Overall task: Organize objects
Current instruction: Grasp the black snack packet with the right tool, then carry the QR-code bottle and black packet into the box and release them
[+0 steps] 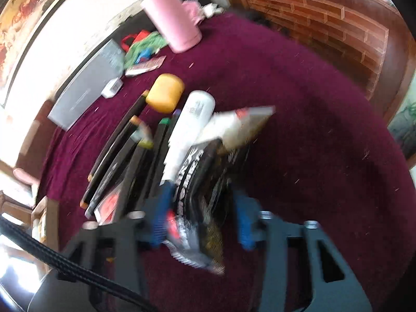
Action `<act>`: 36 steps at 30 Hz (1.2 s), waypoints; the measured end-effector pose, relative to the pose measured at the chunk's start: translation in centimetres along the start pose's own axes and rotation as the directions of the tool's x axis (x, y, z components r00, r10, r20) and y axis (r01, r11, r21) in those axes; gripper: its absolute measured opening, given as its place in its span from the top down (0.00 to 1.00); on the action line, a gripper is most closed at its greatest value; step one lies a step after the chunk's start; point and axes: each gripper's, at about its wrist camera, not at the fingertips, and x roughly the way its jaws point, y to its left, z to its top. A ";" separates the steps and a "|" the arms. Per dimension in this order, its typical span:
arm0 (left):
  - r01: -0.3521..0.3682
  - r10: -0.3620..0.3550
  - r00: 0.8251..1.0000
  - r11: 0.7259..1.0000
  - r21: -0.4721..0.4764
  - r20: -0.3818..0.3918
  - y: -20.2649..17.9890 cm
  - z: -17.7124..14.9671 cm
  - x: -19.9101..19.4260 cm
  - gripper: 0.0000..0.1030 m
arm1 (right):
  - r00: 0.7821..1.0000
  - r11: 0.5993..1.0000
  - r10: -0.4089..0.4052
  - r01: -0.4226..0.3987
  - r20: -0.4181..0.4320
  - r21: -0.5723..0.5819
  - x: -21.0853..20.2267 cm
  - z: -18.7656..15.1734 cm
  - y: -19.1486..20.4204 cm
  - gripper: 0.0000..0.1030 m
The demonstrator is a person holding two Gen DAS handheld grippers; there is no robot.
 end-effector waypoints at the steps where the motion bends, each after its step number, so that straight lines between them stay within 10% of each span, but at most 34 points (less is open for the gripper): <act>1: 0.014 -0.014 1.000 1.000 -0.009 0.009 0.1 -0.1 -0.3 0.72 | 1.000 1.000 0.007 -0.007 0.000 0.002 -0.4 -0.1 -0.1 0.68; 14: 0.098 -0.076 0.987 0.983 -0.156 0.141 4.3 -1.9 -7.8 0.72 | 0.978 0.976 0.207 -0.207 -0.009 -0.063 -6.6 -3.8 2.3 0.69; 29: -0.146 0.181 0.980 0.939 -0.310 0.087 17.4 -2.7 -10.2 0.72 | 0.904 0.846 0.351 -0.418 -0.245 -0.330 -4.1 -9.7 21.2 0.69; 36: -0.139 0.158 0.987 0.925 -0.354 0.027 21.2 -2.6 -7.8 0.72 | 0.867 0.785 0.330 -0.472 -0.374 -0.400 0.1 -13.4 28.9 0.68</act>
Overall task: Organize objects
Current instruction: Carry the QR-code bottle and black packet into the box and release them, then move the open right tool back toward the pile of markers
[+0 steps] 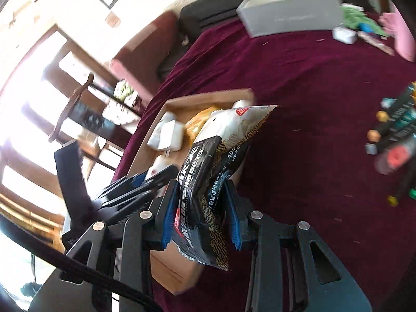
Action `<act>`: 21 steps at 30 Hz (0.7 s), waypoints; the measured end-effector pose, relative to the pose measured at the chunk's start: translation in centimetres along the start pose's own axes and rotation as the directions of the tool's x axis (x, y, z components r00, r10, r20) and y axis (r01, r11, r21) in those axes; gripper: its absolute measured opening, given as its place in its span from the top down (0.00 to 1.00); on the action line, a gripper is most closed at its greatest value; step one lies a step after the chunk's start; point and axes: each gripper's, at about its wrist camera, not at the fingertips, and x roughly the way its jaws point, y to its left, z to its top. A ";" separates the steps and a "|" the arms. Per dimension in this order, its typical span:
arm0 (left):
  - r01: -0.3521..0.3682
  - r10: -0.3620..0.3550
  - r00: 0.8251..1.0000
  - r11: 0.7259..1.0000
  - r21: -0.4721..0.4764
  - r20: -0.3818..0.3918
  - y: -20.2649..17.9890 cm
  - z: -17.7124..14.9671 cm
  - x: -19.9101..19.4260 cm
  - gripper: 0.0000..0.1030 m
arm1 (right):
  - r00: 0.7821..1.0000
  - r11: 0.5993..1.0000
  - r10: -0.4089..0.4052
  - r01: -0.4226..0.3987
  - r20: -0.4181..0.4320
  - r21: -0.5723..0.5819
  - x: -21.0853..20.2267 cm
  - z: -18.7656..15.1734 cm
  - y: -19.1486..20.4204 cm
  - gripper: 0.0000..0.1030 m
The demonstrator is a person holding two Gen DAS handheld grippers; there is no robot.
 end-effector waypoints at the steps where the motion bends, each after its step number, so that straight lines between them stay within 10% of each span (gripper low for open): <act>1: 0.018 -0.018 1.000 1.000 -0.019 -0.012 0.3 0.1 0.2 0.72 | 1.000 1.000 0.000 0.000 -0.019 -0.009 1.1 0.2 0.6 0.68; 21: 0.154 -0.121 0.985 0.941 -0.300 0.126 4.9 -0.4 -2.5 0.57 | 0.980 0.991 -0.121 0.109 -0.157 -0.080 9.4 0.1 2.4 0.66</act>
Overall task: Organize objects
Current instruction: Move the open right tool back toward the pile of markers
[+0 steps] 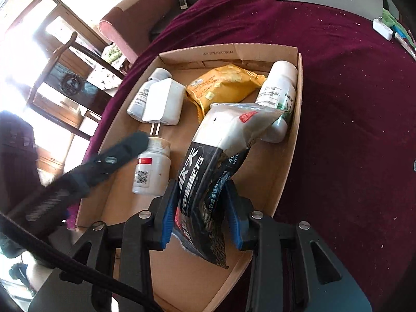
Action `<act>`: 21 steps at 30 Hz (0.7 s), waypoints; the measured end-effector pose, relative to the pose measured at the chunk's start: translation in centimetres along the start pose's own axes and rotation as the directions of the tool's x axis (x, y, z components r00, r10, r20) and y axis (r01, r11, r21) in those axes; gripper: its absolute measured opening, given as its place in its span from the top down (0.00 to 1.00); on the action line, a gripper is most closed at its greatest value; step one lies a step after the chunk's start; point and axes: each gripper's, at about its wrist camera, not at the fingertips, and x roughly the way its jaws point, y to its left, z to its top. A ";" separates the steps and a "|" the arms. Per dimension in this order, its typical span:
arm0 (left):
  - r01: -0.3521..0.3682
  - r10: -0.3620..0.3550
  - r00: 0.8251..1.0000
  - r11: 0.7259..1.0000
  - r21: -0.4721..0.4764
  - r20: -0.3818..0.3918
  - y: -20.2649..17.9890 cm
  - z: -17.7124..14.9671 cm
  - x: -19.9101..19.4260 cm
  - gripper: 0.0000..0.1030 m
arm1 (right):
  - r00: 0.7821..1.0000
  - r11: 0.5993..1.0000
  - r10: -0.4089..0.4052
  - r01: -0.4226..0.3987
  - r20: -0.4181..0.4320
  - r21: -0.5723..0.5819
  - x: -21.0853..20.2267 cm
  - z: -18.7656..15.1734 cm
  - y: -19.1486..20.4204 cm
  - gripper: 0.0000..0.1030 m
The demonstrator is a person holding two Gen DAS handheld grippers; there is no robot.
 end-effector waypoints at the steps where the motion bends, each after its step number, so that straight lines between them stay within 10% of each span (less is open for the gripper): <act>1: 0.007 -0.007 1.000 1.000 -0.006 0.009 0.0 0.0 -0.3 0.53 | 1.000 1.000 -0.010 0.010 0.003 -0.001 -0.2 0.0 0.0 0.64; 14: 0.090 -0.090 0.995 0.996 -0.003 0.039 -2.2 -1.7 -3.6 0.45 | 0.966 0.989 -0.119 0.135 0.231 -0.054 -7.7 -0.2 -0.1 0.49; 18: 0.168 -0.170 0.985 0.983 0.071 0.034 -5.4 -2.3 -4.7 0.43 | 0.907 0.977 -0.195 0.212 0.373 -0.005 -13.2 -1.0 -2.2 0.49; 21: 0.319 -0.320 0.947 0.940 0.117 -0.011 -8.6 -3.1 -4.6 0.42 | 0.813 0.929 -0.332 0.370 0.479 0.016 -18.2 -1.8 -3.6 0.43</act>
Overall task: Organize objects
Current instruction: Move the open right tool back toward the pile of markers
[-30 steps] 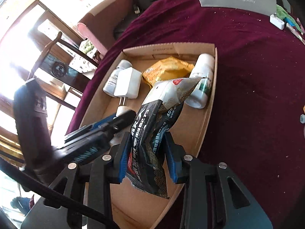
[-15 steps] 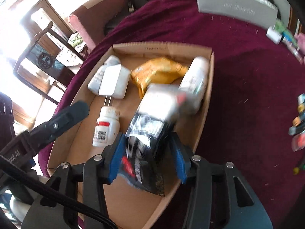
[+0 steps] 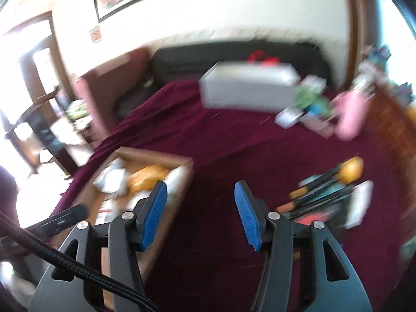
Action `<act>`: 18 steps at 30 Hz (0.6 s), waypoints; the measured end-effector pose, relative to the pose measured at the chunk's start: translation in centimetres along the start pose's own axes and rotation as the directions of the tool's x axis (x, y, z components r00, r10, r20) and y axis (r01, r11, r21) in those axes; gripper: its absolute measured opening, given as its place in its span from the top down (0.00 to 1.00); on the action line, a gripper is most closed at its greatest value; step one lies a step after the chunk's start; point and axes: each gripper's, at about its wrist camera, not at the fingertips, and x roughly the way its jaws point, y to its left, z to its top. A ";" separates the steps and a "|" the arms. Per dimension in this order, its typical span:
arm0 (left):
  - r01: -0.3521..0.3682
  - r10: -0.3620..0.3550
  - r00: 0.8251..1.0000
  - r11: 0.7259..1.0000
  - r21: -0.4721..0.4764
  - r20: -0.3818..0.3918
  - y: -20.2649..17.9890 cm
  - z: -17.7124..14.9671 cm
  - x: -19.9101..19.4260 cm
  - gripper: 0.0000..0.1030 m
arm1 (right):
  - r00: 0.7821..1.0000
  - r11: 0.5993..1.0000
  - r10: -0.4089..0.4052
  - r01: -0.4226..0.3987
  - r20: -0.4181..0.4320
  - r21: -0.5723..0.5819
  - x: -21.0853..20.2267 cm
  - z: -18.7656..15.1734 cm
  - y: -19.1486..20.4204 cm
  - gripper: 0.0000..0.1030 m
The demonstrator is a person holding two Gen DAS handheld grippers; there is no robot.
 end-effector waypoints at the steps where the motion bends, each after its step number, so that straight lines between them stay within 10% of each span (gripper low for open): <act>1: 0.078 -0.078 0.997 0.997 0.002 -0.018 -1.0 -0.2 0.7 0.42 | 0.998 0.999 -0.046 0.046 0.031 -0.015 -1.1 0.4 -0.8 0.40; 5: 0.186 -0.182 0.975 0.982 0.026 -0.129 -5.2 -1.2 4.4 0.39 | 0.952 0.974 -0.223 0.227 0.209 0.002 -6.8 1.7 -5.4 0.24; 9: 0.081 -0.044 0.983 0.977 0.198 -0.181 -9.8 -2.4 8.1 0.39 | 0.856 0.953 -0.302 0.269 0.420 0.137 -11.0 0.5 -10.8 0.00; 13: 0.027 0.043 0.975 0.950 0.313 -0.216 -12.6 -3.2 11.6 0.39 | 0.957 0.932 -0.198 0.116 0.213 0.344 -6.6 -1.0 -19.1 0.00; 18: -0.030 0.124 0.970 0.915 0.402 -0.209 -14.3 -2.0 16.4 0.48 | 0.982 0.844 -0.162 0.088 0.094 0.530 -0.2 -4.7 -25.8 0.02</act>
